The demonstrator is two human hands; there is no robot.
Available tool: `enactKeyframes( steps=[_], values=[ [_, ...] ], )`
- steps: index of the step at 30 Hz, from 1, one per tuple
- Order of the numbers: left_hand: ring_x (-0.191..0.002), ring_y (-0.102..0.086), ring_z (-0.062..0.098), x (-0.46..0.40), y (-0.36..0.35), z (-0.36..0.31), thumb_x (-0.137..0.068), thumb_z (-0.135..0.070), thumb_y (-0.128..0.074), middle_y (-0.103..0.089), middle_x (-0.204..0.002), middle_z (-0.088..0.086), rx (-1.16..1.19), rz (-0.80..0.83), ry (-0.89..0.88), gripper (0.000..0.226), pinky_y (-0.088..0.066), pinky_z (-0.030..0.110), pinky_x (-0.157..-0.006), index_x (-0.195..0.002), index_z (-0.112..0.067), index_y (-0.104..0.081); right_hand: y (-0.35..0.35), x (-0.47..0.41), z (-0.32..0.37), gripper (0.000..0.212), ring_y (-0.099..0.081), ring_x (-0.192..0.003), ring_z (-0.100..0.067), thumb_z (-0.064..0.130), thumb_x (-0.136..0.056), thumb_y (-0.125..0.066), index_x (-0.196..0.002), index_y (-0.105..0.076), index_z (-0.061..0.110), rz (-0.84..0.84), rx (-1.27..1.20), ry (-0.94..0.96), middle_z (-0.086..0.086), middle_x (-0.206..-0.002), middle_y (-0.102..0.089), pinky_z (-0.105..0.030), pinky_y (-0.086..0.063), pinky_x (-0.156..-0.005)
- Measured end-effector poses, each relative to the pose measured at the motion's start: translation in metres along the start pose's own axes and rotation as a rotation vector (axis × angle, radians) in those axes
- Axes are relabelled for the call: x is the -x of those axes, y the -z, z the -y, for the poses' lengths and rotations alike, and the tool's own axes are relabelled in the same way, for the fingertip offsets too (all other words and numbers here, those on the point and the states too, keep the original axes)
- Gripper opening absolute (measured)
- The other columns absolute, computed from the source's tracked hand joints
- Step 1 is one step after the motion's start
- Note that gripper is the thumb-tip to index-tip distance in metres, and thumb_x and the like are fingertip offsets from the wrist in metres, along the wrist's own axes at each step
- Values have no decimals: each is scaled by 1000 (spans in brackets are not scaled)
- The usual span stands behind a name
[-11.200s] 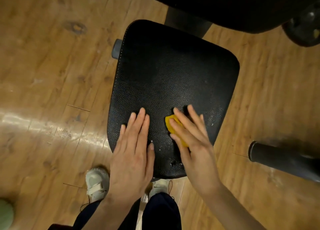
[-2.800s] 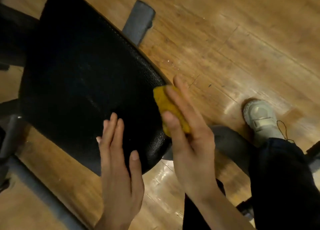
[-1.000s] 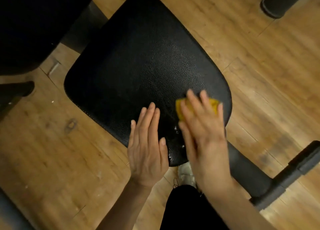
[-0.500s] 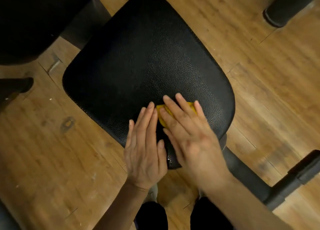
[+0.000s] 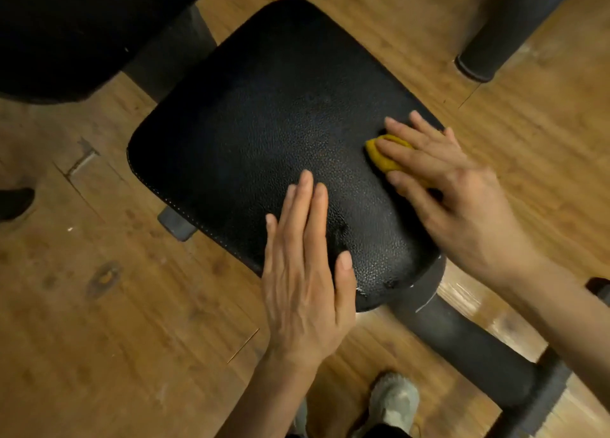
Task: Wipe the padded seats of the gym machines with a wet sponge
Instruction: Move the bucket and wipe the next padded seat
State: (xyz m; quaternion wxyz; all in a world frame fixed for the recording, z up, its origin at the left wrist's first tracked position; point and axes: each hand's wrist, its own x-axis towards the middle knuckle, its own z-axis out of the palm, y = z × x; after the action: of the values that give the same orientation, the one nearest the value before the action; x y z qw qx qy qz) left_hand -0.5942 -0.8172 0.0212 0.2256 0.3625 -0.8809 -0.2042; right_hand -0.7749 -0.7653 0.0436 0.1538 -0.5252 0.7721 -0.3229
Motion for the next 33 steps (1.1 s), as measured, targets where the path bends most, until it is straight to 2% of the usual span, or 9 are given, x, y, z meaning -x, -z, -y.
enactKeyframes(
  steps=[2,7,11,14,19,23,25,29,33],
  values=[
    [-151,-14,15,2,3,1,-104,-34,-19,-24,-160,2,79,-30,-36,52,-4,33,-122,-149,-12,-31,-18,-8,17,39,-27,-145,-15,28,-97,-47,-134,-57,19,-74,24,-18,4,-148,-45,-45,-11,-121],
    [-152,-8,18,0,12,45,-101,-19,-25,-24,-160,3,104,-197,19,50,1,37,-123,-149,-6,-32,-30,-32,28,45,-26,-145,-10,35,-96,-45,-138,-54,21,195,37,220,5,-150,-42,-38,-12,-122],
    [-152,-10,19,-6,0,64,-99,-16,-22,-22,-160,6,126,-259,-25,53,3,36,-122,-150,-2,-29,10,-8,-13,45,-31,-141,-1,38,-92,-50,-135,-55,26,13,6,121,10,-145,-47,-41,-23,-120],
    [-152,-10,19,-5,-6,66,-98,-17,-21,-19,-162,7,158,-307,-44,56,4,36,-122,-151,-1,-27,-12,-19,5,45,-29,-142,-1,39,-90,-48,-132,-58,26,2,55,137,12,-146,-46,-44,-19,-121],
    [-152,-8,14,-4,-6,76,-100,-22,-22,-16,-163,5,153,-315,-136,55,5,30,-122,-152,-4,-25,-30,-31,19,42,-22,-142,5,37,-96,-52,-138,-51,32,169,88,352,17,-150,-39,-31,-14,-122],
    [-152,-7,10,-4,-9,82,-103,-26,-21,-15,-164,-1,152,-330,-208,54,7,24,-120,-153,-8,-24,10,-1,-21,37,-35,-133,13,53,-90,-52,-126,-60,44,11,1,246,28,-137,-50,-19,-27,-114],
    [-151,-6,8,-6,-12,83,-103,-29,-20,-15,-164,-2,159,-368,-216,54,7,22,-120,-153,-9,-25,-1,0,-13,37,-35,-131,16,55,-90,-48,-123,-62,44,-22,22,255,29,-136,-51,-21,-27,-116],
    [-151,-7,5,-7,-16,85,-104,-29,-20,-15,-164,-4,165,-411,-218,53,6,23,-121,-153,-10,-25,-48,-13,42,41,-23,-138,12,39,-95,-51,-136,-51,37,124,147,385,25,-147,-39,-28,-15,-122],
    [-150,-7,4,-5,-17,88,-105,-32,-18,-15,-163,-7,166,-413,-243,53,6,24,-121,-154,-13,-24,-34,19,34,38,-25,-137,14,39,-97,-52,-135,-53,38,206,59,415,31,-144,-40,-25,-18,-121]
  ],
)
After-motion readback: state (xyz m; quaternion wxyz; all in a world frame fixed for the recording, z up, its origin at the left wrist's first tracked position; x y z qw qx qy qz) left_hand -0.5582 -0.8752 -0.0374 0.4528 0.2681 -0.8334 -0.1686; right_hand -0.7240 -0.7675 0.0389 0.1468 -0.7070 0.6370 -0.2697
